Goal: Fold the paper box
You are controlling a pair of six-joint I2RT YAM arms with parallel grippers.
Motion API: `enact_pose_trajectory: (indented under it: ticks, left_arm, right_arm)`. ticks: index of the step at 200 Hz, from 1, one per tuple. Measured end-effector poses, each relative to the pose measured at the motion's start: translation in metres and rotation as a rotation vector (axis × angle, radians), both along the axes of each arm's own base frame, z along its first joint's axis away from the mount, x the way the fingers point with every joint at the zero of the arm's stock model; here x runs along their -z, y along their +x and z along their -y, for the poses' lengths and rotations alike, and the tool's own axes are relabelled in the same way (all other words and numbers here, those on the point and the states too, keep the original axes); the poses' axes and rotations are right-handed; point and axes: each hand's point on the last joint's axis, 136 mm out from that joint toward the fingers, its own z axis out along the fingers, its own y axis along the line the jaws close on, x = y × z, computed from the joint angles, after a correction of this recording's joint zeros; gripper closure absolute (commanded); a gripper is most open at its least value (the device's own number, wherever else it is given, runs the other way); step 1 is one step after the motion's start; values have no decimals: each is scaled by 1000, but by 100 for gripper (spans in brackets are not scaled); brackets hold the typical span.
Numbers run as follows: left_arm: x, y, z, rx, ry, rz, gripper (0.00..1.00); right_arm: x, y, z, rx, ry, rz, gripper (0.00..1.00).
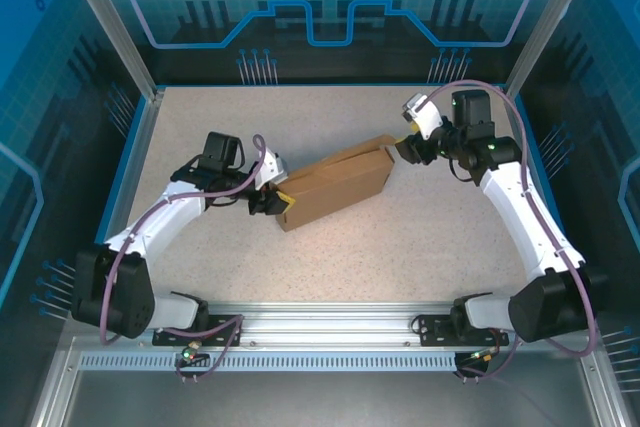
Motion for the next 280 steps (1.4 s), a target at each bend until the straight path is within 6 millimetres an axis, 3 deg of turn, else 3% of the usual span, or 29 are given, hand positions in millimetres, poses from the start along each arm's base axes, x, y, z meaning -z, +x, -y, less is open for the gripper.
enact_pose_trajectory:
  ticks: [95, 133, 191, 251, 280]
  left_arm:
    - [10, -2, 1, 22, 10, -19, 65]
    - [13, -1, 1, 23, 12, -27, 65]
    - [13, 0, 1, 24, 11, -28, 65]
    - [15, 1, 1, 25, 11, -34, 65]
    - [15, 4, 2, 25, 11, -36, 66]
  right_arm:
    - [41, 17, -7, -141, -125, -126, 50]
    - [43, 26, -10, -169, -147, -150, 58]
    - [52, 23, -24, -220, -165, -188, 56]
    - [76, 26, -22, -213, -201, -255, 81]
    - [79, 26, -20, -205, -208, -266, 80]
